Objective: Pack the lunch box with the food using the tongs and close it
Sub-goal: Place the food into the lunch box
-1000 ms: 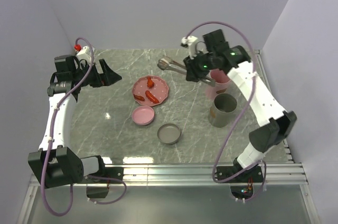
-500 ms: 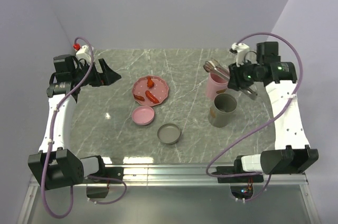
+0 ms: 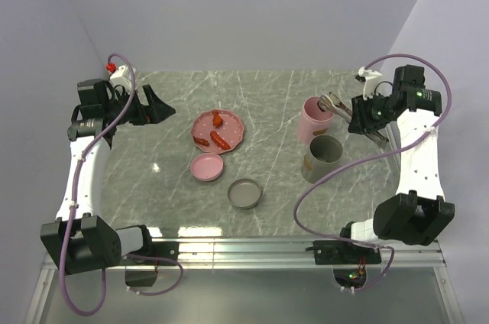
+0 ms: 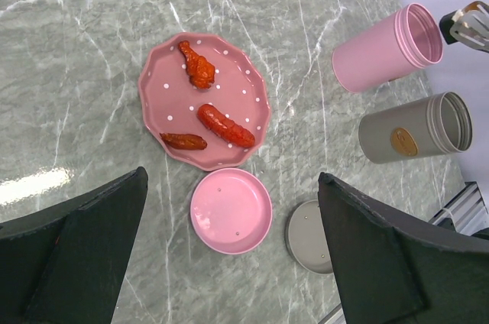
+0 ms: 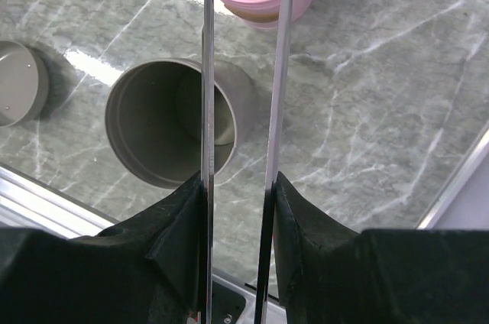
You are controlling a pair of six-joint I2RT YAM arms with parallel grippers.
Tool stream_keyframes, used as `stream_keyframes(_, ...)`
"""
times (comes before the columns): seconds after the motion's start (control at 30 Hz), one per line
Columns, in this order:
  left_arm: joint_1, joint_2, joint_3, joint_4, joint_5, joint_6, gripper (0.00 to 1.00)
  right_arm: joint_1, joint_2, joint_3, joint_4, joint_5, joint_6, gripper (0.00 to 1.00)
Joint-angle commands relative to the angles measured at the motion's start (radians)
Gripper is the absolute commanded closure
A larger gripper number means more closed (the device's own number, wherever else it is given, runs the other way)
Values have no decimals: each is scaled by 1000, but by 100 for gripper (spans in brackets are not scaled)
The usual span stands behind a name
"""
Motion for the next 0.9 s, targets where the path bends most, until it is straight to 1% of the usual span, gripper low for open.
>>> stream_keyframes(0.0, 3, -22, 26, 22, 15, 13, 0, -5, 23, 33, 28, -50, -10, 61)
stream_keyframes(0.07, 4, -22, 28, 16, 13, 14, 1, -5, 43, 39, 19, -53, -12, 59)
stream_keyframes(0.1, 3, -22, 29, 16, 13, 18, 1, -5, 46, 39, 18, -53, -13, 54)
stream_keyframes(0.2, 4, -22, 29, 13, 10, 21, 0, -3, 52, 46, 8, -56, -15, 48)
stream_keyframes(0.43, 3, -8, 26, 28, 24, 2, 1, 2, 52, 105, -11, -70, 2, 47)
stream_keyframes(0.53, 3, -5, 28, 31, 28, -5, 1, 31, 44, 131, -16, -89, 19, 47)
stream_keyframes(0.63, 3, -5, 26, 39, 25, -9, 1, 119, 12, 107, 27, -90, 77, 47)
stream_keyframes(0.67, 3, -4, 26, 39, 25, -13, 1, 196, -3, 77, 47, -86, 95, 47)
stream_keyframes(0.77, 3, -1, 25, 37, 30, -21, 1, 317, -14, 29, 139, -52, 177, 47)
stream_keyframes(0.8, 4, 1, 26, 36, 27, -19, 1, 386, -9, 14, 159, -44, 210, 47)
stream_keyframes(0.87, 3, -2, 26, 30, 25, -16, 1, 443, 20, 7, 205, -23, 236, 47)
